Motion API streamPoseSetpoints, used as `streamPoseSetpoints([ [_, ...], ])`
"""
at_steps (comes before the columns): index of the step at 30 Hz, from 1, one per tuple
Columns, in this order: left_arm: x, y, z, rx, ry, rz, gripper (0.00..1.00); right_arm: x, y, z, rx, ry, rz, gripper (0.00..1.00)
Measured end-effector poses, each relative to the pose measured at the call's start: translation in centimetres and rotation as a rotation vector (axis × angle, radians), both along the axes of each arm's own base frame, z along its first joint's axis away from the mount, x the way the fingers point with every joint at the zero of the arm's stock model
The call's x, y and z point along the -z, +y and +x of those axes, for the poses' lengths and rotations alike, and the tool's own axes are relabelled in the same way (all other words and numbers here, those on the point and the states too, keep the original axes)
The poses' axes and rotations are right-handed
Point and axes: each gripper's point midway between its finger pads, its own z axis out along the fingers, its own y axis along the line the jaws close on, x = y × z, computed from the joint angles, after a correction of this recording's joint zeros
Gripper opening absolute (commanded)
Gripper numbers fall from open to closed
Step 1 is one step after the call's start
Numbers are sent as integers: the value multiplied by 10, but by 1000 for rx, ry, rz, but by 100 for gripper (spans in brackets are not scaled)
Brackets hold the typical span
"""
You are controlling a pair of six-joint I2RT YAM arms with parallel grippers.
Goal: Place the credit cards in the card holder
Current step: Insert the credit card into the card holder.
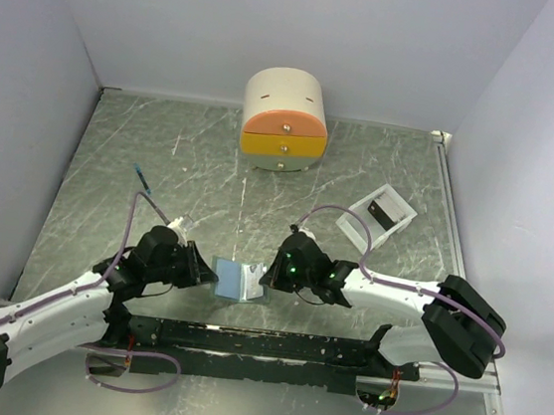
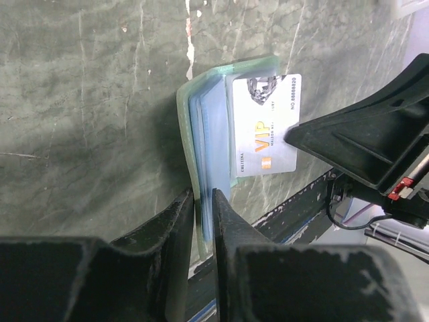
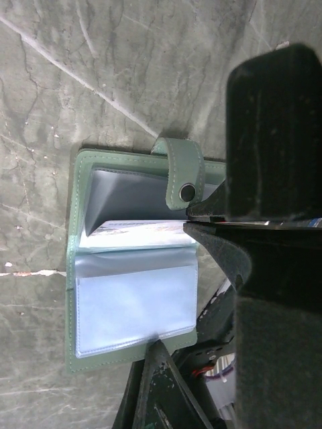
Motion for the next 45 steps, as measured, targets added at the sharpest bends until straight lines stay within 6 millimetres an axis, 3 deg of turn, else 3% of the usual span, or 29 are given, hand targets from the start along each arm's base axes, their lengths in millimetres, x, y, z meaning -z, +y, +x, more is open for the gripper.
streamPoseSetpoints([
  [6,-4,0,1,-5,-14,-9,30,0,0,0,-3,-3,-2,0],
  [15,-4,4,0,-19,-12,0,23,4,-1,0,-4,2,-11,0],
  [19,-7,5,0,-23,-28,-11,14,4,-1,0,-4,1,-11,0],
  [26,12,9,-6,-23,15,24,7,4,-1,-1,-12,-1,-12,0],
  [45,29,11,-8,-31,65,54,7,-10,12,-2,-55,-30,72,0],
])
